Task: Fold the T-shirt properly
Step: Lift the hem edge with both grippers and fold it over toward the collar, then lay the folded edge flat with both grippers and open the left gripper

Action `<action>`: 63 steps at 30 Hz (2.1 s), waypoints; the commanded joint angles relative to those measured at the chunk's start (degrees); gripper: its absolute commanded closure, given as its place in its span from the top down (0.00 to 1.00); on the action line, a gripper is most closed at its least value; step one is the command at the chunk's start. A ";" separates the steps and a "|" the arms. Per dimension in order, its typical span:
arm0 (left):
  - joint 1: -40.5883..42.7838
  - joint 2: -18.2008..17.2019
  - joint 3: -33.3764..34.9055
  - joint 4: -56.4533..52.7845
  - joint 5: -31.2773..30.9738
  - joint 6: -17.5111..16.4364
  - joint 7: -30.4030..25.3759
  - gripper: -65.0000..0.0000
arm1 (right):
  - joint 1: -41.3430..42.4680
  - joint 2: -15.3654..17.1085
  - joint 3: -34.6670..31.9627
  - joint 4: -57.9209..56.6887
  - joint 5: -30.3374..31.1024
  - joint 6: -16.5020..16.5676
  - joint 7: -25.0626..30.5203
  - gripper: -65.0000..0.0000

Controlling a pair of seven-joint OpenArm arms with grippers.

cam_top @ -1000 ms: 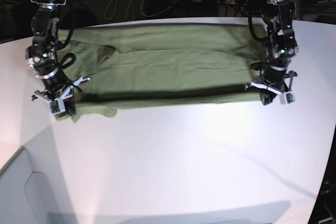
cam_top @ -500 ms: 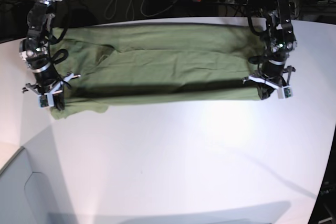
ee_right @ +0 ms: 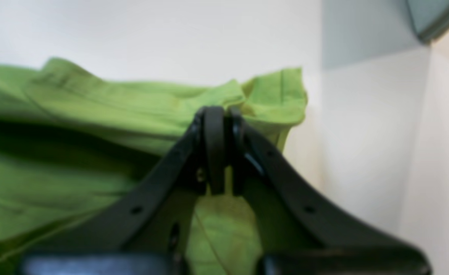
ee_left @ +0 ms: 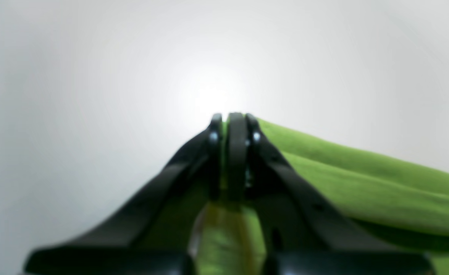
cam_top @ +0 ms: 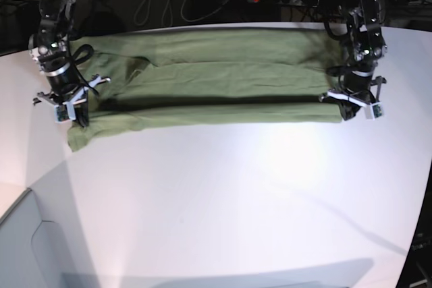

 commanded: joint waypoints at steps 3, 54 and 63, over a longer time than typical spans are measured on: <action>-0.46 -0.16 -0.22 1.01 0.02 0.19 -1.51 0.00 | 0.18 0.51 0.35 0.93 0.53 -0.23 1.46 0.00; 5.69 3.80 -0.66 8.75 0.02 0.45 -0.99 0.31 | -0.79 -0.81 4.48 1.72 0.35 8.57 0.93 0.68; 6.75 4.15 -0.66 12.18 0.02 0.54 -0.90 0.31 | 2.64 -1.51 2.63 0.40 0.18 9.00 -6.37 0.68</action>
